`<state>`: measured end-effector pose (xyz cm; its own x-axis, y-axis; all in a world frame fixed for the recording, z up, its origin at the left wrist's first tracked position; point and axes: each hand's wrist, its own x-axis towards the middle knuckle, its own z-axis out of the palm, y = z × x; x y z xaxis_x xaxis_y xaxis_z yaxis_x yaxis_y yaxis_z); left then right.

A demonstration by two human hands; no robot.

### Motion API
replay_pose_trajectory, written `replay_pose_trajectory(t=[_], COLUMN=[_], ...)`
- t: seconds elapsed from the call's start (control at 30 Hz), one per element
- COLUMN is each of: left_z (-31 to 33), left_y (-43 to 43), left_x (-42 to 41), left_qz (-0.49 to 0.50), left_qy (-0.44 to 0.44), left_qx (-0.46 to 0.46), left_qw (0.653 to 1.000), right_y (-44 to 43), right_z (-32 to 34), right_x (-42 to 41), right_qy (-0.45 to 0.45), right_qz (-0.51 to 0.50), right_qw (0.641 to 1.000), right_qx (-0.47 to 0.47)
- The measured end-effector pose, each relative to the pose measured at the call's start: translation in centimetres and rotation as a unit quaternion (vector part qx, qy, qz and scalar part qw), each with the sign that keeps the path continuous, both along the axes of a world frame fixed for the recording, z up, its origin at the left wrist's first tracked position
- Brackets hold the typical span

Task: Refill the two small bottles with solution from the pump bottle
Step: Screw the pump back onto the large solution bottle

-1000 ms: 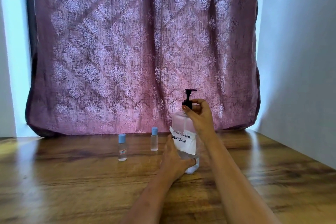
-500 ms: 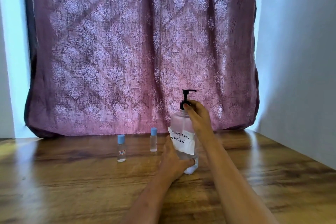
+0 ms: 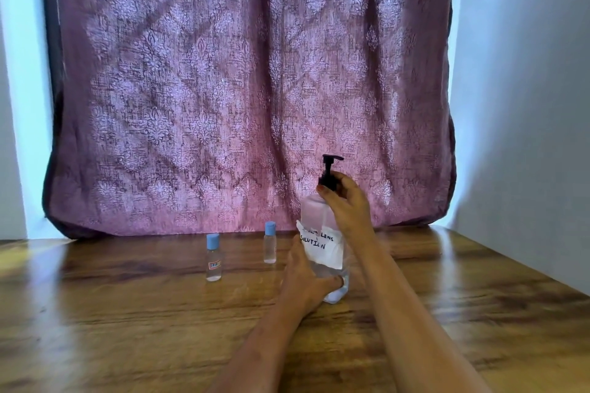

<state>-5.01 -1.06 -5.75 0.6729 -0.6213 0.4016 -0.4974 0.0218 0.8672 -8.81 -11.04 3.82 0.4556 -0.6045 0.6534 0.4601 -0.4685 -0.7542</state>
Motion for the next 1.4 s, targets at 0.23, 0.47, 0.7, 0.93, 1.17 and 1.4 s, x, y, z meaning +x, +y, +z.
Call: replay_pose_trajectory(t=[0.23,0.47,0.7,0.93,1.17,1.4], left_z=[-0.2,-0.5,-0.3,-0.2,-0.1,0.0], left_y=[-0.1,-0.4,-0.4,-0.2,-0.1,0.0], left_x=[0.2,0.6,0.4,0.3,0.3,0.2], left_qz=[-0.005,-0.016,-0.008,-0.009,-0.009,-0.007], left_qy=[-0.006,-0.004,-0.006,-0.005,-0.007,-0.01], left_qx=[-0.006,-0.032,-0.003,-0.004,-0.001,0.011], left_qw=[1.0,0.999,1.0,1.0,1.0,1.0], right_y=[0.6,1.2,0.4,0.5,0.5,0.3], right_z=[0.4,0.5,0.2,0.6,0.5,0.3], right_x=[0.0,0.0,-0.1,-0.1,0.1,-0.1], right_qy=[-0.008,-0.024,-0.041,-0.04,-0.039,-0.04], right_qz=[-0.053,-0.069,0.031,0.009,0.003,0.001], right_qw=[0.998,0.997,0.998,0.999,0.999,0.999], right_qx=[-0.028,-0.033,0.026,0.015,0.013,0.016])
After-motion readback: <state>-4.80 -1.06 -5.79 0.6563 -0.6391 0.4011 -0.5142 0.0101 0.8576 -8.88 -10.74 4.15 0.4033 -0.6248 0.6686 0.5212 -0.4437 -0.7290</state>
